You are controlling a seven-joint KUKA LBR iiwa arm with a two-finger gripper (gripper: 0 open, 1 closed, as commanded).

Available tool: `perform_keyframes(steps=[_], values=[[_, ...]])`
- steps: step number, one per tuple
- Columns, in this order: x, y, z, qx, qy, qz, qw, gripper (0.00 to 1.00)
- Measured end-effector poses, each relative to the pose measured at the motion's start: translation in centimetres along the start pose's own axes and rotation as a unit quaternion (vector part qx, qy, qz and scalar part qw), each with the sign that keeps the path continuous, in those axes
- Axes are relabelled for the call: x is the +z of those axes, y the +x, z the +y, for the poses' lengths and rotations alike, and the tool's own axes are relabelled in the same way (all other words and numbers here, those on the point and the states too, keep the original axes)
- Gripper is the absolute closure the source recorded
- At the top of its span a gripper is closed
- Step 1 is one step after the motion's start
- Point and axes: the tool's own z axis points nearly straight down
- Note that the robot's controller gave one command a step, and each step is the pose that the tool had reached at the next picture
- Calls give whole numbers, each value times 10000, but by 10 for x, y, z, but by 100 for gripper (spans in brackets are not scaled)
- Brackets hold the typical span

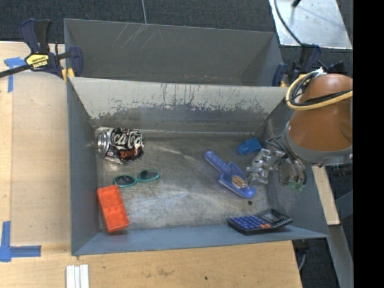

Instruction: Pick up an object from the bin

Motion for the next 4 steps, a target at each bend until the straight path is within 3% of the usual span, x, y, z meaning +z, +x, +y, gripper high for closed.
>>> perform_keyframes(steps=[1,2,3,4], values=[[-65,-18,15,-147,6,6,9999,100],[-131,-10,5,-60,-6,12,10000,100],[-23,2,-30,-167,-2,19,9999,0],[-26,1,-30,-166,-2,-5,9999,0]])
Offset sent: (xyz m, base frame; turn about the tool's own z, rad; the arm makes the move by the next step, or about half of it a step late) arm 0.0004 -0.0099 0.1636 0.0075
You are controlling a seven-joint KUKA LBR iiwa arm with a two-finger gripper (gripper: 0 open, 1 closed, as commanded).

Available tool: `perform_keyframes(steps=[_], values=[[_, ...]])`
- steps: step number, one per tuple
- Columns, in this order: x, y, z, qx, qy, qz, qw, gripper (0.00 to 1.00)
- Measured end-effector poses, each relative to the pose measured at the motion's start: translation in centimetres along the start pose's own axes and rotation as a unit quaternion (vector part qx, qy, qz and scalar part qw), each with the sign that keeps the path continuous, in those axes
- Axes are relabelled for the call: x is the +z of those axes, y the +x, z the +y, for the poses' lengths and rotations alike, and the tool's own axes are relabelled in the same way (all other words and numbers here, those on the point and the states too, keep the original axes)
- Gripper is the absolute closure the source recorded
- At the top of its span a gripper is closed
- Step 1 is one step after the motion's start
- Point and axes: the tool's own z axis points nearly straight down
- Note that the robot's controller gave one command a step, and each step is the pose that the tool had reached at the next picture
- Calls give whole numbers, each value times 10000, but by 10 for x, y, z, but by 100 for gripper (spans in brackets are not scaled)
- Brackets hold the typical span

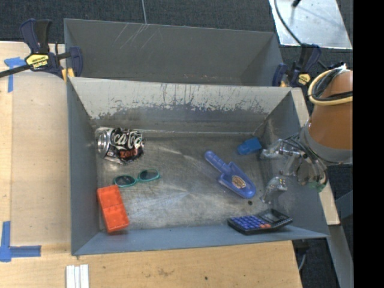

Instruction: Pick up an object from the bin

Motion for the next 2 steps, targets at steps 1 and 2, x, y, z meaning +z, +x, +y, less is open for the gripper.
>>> perform_keyframes(steps=[1,2], values=[[49,-18,5,354,-7,-30,9994,0],[111,-17,9,689,-5,5,9976,0]])
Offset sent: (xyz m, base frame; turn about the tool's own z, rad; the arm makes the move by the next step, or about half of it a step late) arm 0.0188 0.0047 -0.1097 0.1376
